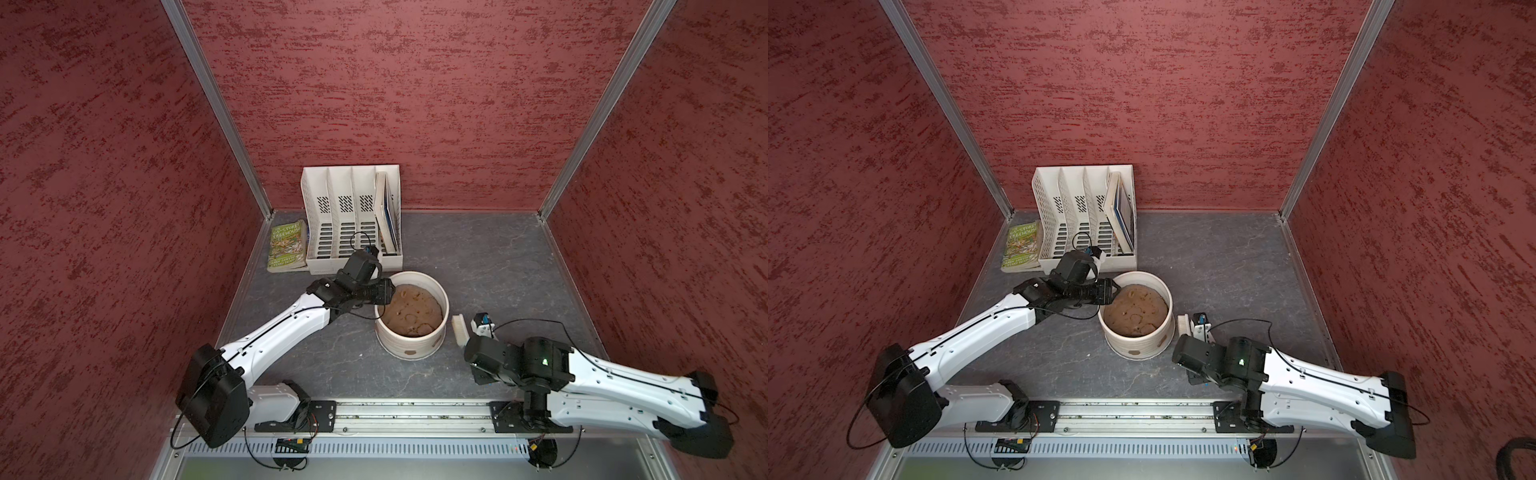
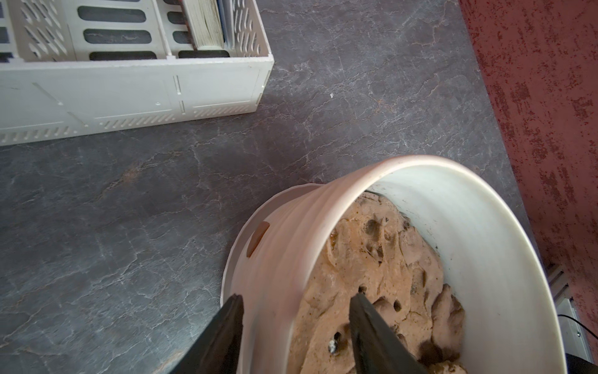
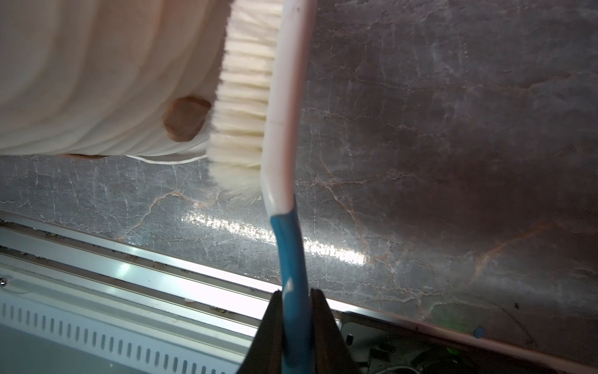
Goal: Scrub the dried mud off the ceramic pot
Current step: Brush off the soil from the pot.
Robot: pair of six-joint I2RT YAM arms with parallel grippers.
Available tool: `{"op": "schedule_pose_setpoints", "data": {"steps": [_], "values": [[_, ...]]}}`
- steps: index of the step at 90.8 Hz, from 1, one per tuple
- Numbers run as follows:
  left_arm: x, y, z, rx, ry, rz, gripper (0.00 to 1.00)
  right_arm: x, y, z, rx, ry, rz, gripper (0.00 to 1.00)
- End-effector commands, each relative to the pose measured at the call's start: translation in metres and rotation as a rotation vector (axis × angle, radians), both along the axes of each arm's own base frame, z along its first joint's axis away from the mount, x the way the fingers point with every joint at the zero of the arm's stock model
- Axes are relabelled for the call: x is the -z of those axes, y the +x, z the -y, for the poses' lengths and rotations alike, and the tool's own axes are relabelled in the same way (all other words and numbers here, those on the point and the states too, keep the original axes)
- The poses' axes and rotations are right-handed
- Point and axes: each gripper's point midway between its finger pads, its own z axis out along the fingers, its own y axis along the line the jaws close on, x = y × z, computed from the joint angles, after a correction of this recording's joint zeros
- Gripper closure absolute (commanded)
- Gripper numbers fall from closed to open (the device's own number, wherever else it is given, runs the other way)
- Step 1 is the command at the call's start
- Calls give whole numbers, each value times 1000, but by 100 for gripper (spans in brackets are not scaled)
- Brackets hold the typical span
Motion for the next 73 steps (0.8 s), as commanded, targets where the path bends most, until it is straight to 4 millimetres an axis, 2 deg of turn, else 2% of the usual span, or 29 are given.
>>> {"op": "schedule_pose_setpoints", "data": {"steps": [1,18,29,34,44,54,60,66,73], "values": [[-14,2,-7,-25,22,37,42,-16,11,5,42,-20,67,100],[-28,-4,-18,-48,18,71,35,-26,23,5,62,-69,94,100],[-32,-12,-30,-88,20,64,35,-36,34,20,139,-110,109,100],[-36,-17,-34,-103,0,76,33,-42,40,19,149,-85,120,100],[-46,-24,-48,-159,-14,81,33,-46,61,13,165,-39,96,100],[-57,-35,-59,-197,-31,78,31,-52,93,11,195,-36,75,100],[-57,-40,-67,-217,-35,74,28,-59,110,9,196,-48,82,100],[-55,-42,-69,-225,-51,69,27,-62,117,6,184,-60,89,100],[-52,-38,-68,-228,-78,65,26,-60,114,9,187,-66,82,100]]}}
